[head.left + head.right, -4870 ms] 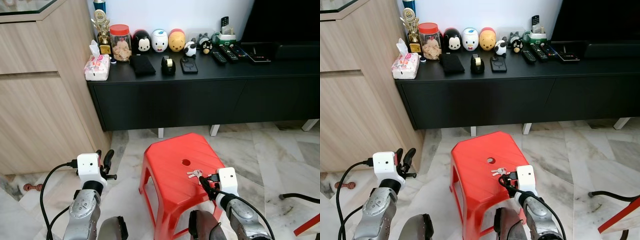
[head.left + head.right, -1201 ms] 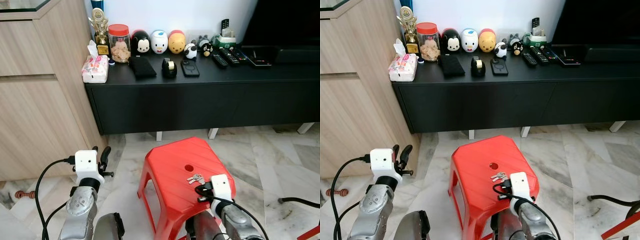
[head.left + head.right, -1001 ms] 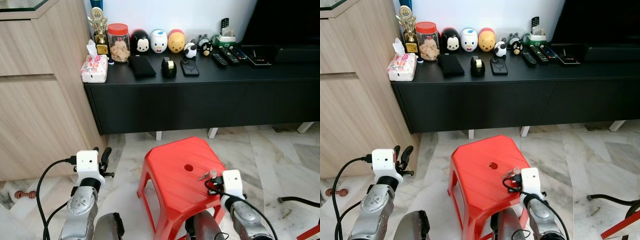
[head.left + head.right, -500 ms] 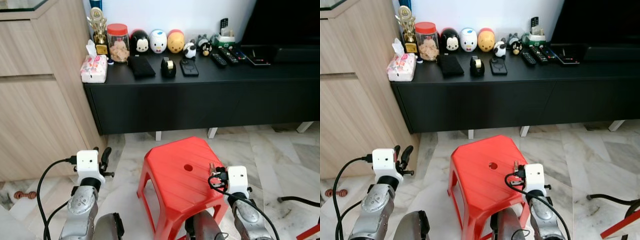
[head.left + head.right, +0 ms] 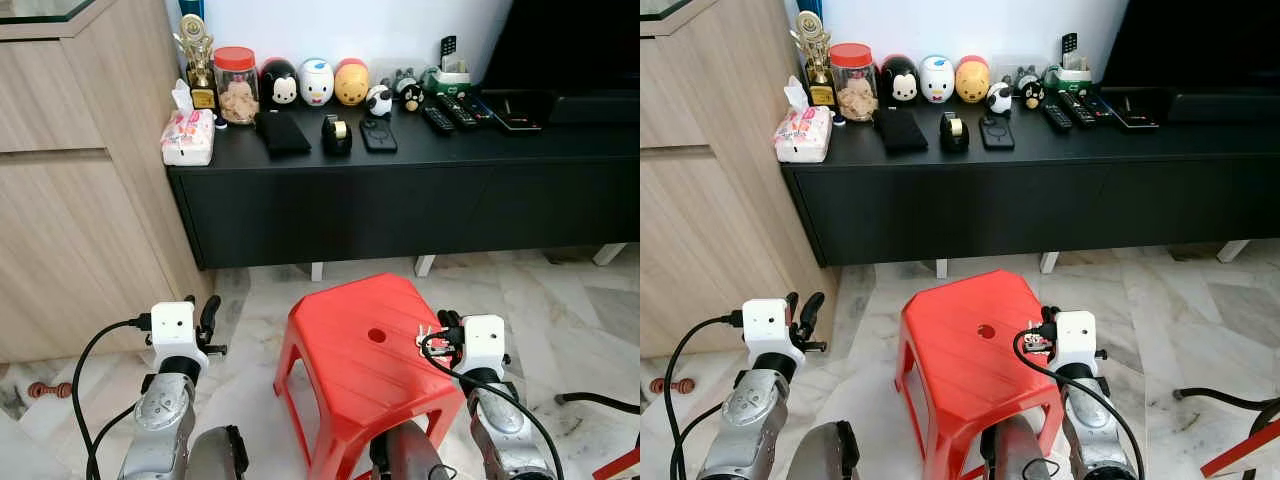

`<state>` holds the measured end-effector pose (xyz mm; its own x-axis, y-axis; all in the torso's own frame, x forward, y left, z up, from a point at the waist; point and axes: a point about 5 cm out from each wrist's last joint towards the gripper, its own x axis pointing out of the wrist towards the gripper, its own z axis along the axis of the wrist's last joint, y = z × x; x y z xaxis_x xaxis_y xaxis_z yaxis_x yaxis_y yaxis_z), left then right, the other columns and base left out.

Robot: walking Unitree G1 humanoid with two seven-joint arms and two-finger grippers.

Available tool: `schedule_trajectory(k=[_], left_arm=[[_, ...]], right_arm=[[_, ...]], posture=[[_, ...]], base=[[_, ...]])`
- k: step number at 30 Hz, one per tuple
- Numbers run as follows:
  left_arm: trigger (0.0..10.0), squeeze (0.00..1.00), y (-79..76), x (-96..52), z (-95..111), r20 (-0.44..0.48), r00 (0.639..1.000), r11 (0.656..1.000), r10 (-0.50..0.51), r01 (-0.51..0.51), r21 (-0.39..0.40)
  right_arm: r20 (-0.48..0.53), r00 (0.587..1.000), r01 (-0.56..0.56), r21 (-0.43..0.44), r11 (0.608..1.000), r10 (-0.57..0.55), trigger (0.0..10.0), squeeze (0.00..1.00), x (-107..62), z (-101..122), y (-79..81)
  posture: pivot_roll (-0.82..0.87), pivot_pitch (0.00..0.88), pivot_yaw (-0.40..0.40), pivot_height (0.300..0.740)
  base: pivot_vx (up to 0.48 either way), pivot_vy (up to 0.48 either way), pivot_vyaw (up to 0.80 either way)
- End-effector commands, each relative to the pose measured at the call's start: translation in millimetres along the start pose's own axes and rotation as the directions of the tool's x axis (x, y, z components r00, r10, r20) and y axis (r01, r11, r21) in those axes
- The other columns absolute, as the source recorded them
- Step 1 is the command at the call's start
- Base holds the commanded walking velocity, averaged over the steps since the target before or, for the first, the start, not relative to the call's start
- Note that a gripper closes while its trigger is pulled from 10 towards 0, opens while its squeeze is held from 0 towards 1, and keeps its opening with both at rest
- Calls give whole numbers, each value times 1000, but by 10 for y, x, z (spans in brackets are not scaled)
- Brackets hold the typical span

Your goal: Hang keys on a hook

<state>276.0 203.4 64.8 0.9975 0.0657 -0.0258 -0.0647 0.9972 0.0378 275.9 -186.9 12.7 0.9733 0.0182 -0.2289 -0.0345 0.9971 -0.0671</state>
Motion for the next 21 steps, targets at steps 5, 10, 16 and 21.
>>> schedule_trajectory(k=[5,10,16,21], left_arm=[[10000,0,0,6,-2,-2,1000,1000,2,-2,1],[10000,0,5,-4,1,-3,1000,1000,-1,1,4],[10000,0,3,-45,15,-2,1000,1000,-11,11,11],[10000,0,8,-105,10,-6,1000,1000,-15,15,13]], right_arm=[[-138,990,-23,-42,999,17,10000,1000,73,-66,-56],[-149,989,-27,-27,999,23,10000,1000,157,0,-48],[-216,975,-52,26,998,57,10000,1000,257,31,36],[-253,966,-53,41,998,62,10000,922,275,9,76]], posture=[[-47,0,-72,577],[-43,0,-68,577],[-31,0,-62,577],[-25,11,-59,577]], base=[[0,0,0],[0,0,0],[0,0,0],[0,0,0]])
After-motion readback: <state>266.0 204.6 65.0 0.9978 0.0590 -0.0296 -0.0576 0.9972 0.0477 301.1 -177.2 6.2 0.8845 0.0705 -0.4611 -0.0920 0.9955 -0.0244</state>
